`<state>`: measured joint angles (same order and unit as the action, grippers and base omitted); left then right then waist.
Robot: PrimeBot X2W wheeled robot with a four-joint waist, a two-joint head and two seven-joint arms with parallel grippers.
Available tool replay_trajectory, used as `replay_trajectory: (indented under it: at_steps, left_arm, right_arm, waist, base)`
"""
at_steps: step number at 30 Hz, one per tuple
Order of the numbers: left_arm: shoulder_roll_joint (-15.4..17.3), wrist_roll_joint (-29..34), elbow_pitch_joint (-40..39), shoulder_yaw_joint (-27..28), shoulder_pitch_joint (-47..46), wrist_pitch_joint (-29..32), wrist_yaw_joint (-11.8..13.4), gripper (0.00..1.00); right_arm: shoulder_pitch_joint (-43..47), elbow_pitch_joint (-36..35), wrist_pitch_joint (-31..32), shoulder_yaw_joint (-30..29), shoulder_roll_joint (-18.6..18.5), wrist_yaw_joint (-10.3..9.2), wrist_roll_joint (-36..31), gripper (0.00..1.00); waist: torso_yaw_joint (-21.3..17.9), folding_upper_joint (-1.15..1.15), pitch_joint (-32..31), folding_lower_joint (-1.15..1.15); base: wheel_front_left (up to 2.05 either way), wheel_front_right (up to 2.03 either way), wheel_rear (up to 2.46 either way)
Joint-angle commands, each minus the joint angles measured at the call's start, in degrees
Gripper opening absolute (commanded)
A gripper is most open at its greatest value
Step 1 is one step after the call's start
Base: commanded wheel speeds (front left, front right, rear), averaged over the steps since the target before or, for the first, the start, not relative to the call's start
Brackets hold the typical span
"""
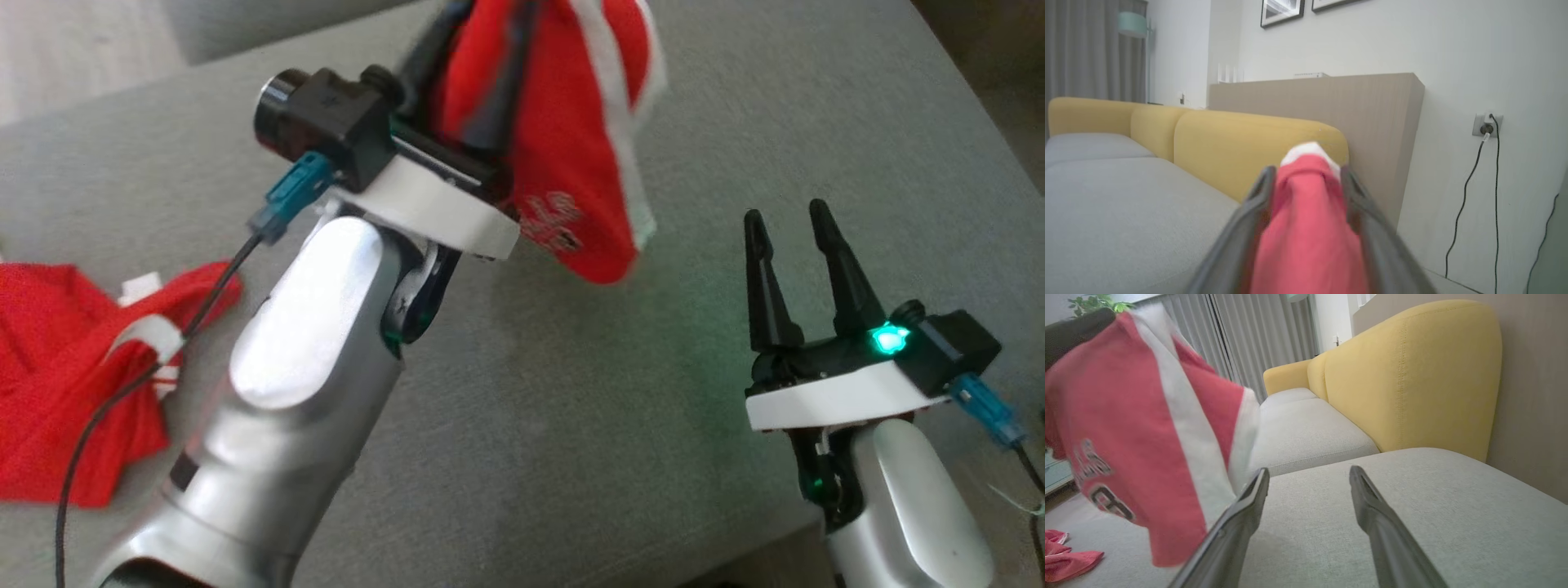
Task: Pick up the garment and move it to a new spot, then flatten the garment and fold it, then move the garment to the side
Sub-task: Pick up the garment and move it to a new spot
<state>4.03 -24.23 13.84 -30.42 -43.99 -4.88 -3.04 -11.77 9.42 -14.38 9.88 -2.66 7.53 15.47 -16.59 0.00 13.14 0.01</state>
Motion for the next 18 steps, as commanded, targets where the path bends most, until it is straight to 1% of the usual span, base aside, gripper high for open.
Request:
replay_trajectory:
  at_steps: [1,4,6,7,8,13,18]
  left_arm:
    - [0.4,-0.1,0.6,1.0,-3.3,-0.9,0.0,1.00]
    - [0.5,0.4,3.8,1.3,-3.7,-2.9,0.5,1.00]
    - [2.0,0.6,6.1,2.3,-3.0,-5.2,0.8,1.00]
    - [2.0,0.6,6.1,2.3,-3.0,-5.2,0.8,1.00]
    - [2.7,0.7,6.6,2.7,-2.5,-5.9,1.0,1.00]
    - [6.5,0.6,6.6,5.7,2.5,-8.9,2.0,1.00]
    - [10.0,1.6,4.1,7.5,11.3,-9.9,3.2,1.00]
  right_arm:
    - [-2.0,-2.2,-0.6,0.8,-0.2,-0.04,0.3,1.00]
    - [-1.9,-2.5,-0.6,0.1,-0.2,-0.04,0.2,1.00]
    - [-1.6,-2.6,-0.6,-0.7,-0.2,-0.04,-0.3,1.00]
    - [-1.6,-2.6,-0.6,-0.7,-0.2,-0.04,-0.3,1.00]
    - [-1.5,-2.6,-0.6,-0.9,-0.2,-0.04,-0.6,1.00]
    - [-0.5,-2.3,-0.6,-1.7,-0.2,-0.04,-2.5,1.00]
    - [1.4,-1.4,-0.6,-2.9,-0.2,-0.04,-4.4,1.00]
  waist:
    - [-1.9,0.00,2.1,-0.01]
    - [-1.5,0.00,2.4,-0.01]
    - [0.3,0.00,2.2,-0.01]
    - [0.3,0.00,2.2,-0.01]
    - [1.0,0.00,2.0,-0.01]
    - [5.8,0.00,0.0,-0.01]
    - [11.7,0.00,-3.1,-0.01]
  base:
    - [0.00,0.00,0.00]
    - [0.00,0.00,0.00]
    - [0.00,0.00,0.00]
    - [0.00,0.00,0.00]
    - [0.00,0.00,0.00]
    - [0.00,0.00,0.00]
    - [0.00,0.00,0.00]
